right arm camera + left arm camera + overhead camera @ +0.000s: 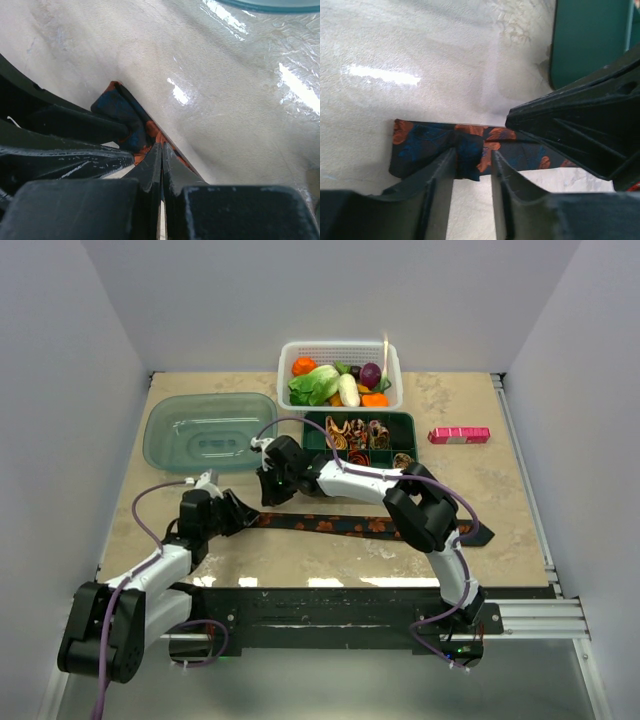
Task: Roll the ties
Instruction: Roll the tie at the center of the board.
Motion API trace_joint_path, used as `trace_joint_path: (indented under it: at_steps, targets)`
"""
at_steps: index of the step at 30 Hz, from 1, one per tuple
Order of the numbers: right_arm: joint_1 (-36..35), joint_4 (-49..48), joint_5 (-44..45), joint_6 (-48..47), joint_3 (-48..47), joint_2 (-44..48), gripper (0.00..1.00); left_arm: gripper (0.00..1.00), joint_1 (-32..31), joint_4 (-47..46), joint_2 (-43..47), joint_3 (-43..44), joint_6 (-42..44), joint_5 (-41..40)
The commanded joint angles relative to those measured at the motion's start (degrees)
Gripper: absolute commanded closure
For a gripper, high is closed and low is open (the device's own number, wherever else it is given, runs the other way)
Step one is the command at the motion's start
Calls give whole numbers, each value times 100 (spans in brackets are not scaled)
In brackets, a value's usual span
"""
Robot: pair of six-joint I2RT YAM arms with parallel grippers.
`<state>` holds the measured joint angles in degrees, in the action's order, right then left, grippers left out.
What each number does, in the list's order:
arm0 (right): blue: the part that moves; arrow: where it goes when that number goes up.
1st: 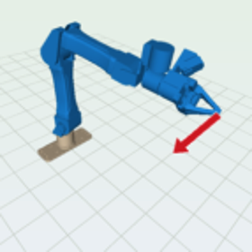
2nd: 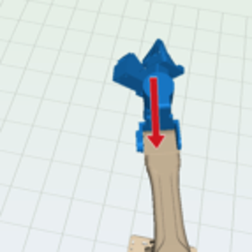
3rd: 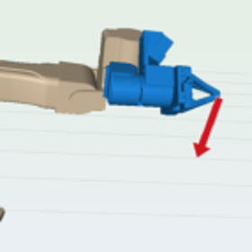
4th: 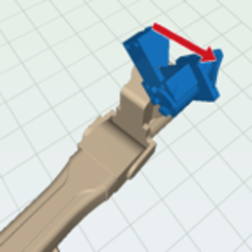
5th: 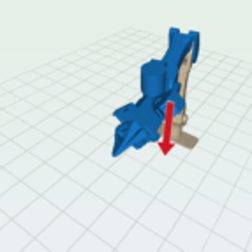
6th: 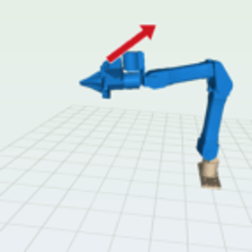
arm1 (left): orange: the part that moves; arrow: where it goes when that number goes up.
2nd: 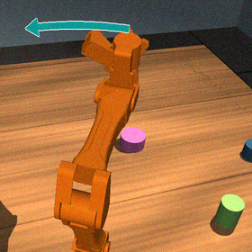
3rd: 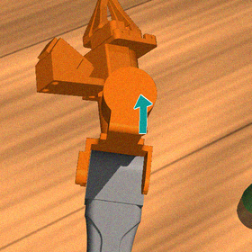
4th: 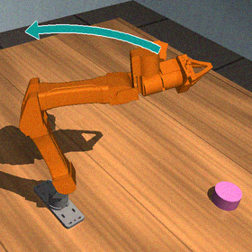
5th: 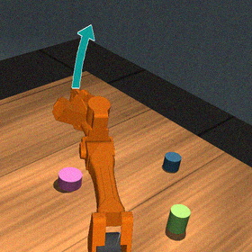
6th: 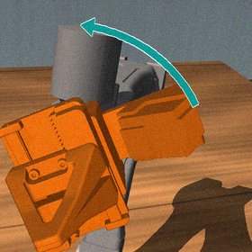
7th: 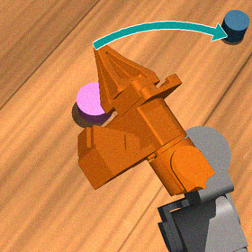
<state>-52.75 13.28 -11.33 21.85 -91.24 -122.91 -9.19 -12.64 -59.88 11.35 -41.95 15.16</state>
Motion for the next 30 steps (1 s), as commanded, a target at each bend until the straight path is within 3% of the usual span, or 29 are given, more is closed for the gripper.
trace_joint_path:
  at_steps: [1, 5, 12, 15, 21, 27, 30]
  targets:
    - [19, -9, 52, -119, 80, 487, 100, 52, -30, -546, 125, -98, -85, 75]
    - [19, -132, -71, -128, 150, 584, 100, 56, -30, -695, 222, -221, -225, 136]
    - [11, -291, -395, -111, 238, 584, 100, 93, -30, -713, 3, -292, -269, 23]
    - [-7, -378, -580, -75, 256, 453, 100, 100, -30, -704, -138, -274, -252, -13]
    - [-33, -396, -712, -40, 229, 250, 100, 98, -30, -617, 10, -125, -190, 101]
    - [-95, -440, -704, -49, 151, 294, 100, 68, -30, 445, 793, 340, -24, -363]
    - [-148, -405, -712, -58, 46, 172, 100, 62, -13, 982, 969, 552, 38, -672]
